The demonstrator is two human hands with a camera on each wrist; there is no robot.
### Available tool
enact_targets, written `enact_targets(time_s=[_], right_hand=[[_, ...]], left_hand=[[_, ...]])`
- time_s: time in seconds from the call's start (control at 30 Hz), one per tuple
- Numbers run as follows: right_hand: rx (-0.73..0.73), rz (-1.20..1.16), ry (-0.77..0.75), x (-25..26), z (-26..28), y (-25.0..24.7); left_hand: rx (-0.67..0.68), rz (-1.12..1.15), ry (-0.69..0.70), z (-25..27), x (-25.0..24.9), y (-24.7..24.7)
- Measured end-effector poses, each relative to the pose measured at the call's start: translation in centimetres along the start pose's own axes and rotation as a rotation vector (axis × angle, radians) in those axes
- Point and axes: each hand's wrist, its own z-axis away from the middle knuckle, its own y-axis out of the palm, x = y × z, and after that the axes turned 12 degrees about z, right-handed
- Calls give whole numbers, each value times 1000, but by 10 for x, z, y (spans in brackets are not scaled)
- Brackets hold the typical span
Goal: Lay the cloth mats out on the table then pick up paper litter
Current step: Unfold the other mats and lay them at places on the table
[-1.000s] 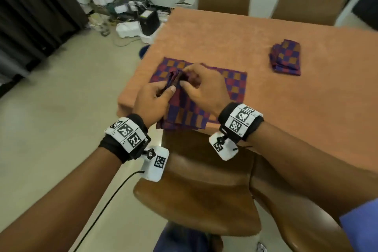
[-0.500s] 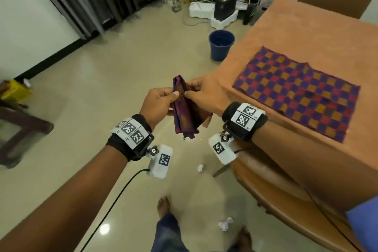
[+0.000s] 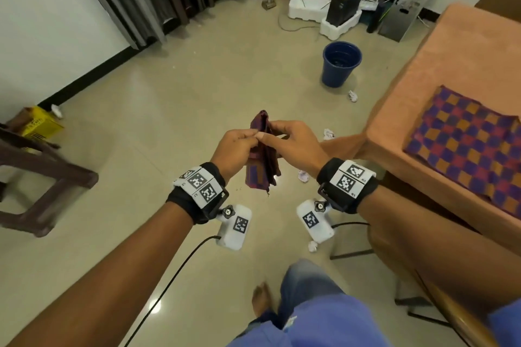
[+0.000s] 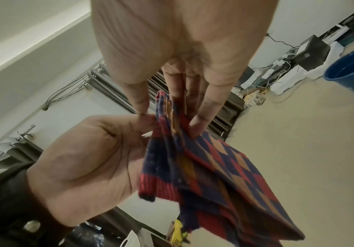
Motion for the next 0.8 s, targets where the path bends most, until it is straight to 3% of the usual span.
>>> enact_targets(time_s=[0.13,0.27,0.53,0.6,0.7,0.8], right_hand=[[-77,-27,69,-6,-54,-2],[-106,-28,138,-28,-119,-18],[-148,-18,179,-68,-240,-101],[-135,50,150,-71,-263,-123],[-86,190,75,-78,-298,-169],[-37,473,-3,-102,-328,-220]], left_hand=[[14,-181,92,-56,-3,-14],[42,-268,88,-127,-16,-20],[15,-630,136,-279,-68,14],[94,-735,143,-309,-77,24],[109,-870,189,-367,-88,38],[138,-940,212,-424,-104,44]])
